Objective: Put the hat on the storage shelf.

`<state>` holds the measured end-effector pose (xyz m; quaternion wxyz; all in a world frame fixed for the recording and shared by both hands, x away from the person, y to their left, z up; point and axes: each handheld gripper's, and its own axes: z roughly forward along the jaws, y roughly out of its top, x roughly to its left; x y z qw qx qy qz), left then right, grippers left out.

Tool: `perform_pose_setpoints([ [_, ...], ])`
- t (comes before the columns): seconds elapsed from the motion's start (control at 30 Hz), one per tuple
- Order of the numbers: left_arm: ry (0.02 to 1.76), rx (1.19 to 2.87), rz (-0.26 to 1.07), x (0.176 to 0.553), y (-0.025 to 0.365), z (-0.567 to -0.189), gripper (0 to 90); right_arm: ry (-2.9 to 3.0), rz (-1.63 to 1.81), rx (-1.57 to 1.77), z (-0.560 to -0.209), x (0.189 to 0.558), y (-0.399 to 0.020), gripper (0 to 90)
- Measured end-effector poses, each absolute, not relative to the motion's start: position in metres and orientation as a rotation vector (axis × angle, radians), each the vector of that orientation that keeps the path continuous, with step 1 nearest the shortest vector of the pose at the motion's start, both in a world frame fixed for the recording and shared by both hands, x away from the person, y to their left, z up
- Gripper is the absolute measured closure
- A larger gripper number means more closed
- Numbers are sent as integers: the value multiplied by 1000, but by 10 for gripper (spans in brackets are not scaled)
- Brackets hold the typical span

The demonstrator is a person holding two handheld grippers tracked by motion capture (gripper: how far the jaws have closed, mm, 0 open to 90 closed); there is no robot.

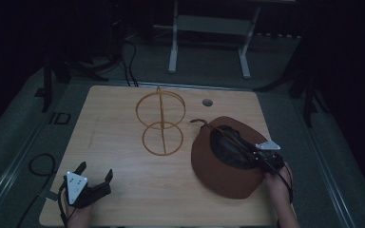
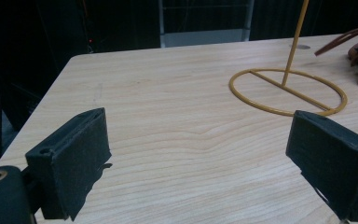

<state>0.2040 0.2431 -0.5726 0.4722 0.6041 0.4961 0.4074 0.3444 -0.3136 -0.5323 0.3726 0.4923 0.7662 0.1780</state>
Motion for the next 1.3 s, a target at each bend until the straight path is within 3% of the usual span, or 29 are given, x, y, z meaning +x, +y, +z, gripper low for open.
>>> perform_pose_setpoints([
  [0.17,1220,1492,980,206,242,-573,65,1941,530,1254,-521,341,-317,808],
  [0.53,1216,1492,961,209,233,-561,66,1851,666,1195,-480,325,-320,813],
  [0.63,1220,1490,920,210,231,-553,66,1823,710,1177,-463,319,-319,813],
  [0.77,1238,1510,768,216,221,-534,66,1796,770,1150,-444,311,-318,813],
  [0.93,1181,1624,656,224,192,-513,76,1771,822,1124,-426,300,-314,813],
  [1.3,962,1781,625,243,116,-471,87,1755,835,1078,-413,286,-307,812],
])
